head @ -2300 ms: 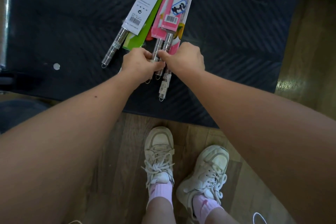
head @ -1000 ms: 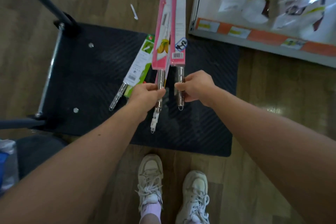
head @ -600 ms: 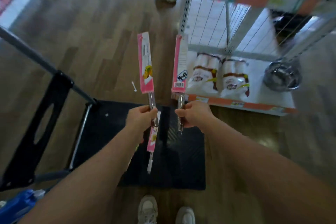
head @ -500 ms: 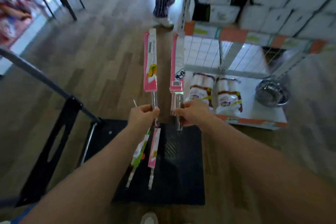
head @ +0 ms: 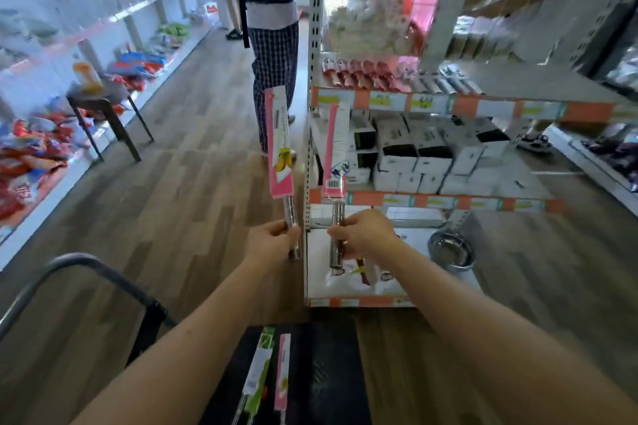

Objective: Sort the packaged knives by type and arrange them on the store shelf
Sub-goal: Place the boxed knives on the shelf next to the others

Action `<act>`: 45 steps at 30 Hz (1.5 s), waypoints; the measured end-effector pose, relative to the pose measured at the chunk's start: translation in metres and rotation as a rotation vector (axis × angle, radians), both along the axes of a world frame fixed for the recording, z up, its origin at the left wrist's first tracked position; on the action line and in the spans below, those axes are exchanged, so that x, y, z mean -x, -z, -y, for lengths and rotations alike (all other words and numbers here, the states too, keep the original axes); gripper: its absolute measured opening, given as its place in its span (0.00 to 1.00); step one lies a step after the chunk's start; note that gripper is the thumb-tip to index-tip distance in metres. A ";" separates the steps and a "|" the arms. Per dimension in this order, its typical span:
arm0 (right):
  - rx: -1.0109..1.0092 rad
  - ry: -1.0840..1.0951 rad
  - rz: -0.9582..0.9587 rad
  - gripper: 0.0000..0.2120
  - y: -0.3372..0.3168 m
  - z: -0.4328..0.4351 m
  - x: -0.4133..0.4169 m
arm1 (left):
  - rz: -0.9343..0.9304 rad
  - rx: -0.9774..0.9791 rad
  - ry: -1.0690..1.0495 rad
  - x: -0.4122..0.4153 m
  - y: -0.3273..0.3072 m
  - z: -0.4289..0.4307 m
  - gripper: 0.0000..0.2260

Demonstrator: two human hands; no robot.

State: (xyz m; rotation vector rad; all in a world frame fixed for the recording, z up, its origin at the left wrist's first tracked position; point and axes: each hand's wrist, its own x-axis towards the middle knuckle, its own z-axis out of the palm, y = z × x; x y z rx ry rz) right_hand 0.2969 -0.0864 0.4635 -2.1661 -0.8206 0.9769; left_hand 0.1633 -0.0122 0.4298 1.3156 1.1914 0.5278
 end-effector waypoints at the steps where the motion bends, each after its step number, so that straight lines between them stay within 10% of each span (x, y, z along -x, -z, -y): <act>1: -0.002 0.019 -0.004 0.11 -0.011 0.006 -0.002 | 0.003 -0.013 0.014 -0.003 -0.008 0.003 0.08; 45: -0.058 0.284 0.034 0.12 -0.121 0.087 -0.375 | 0.018 0.003 0.214 -0.411 -0.129 0.052 0.10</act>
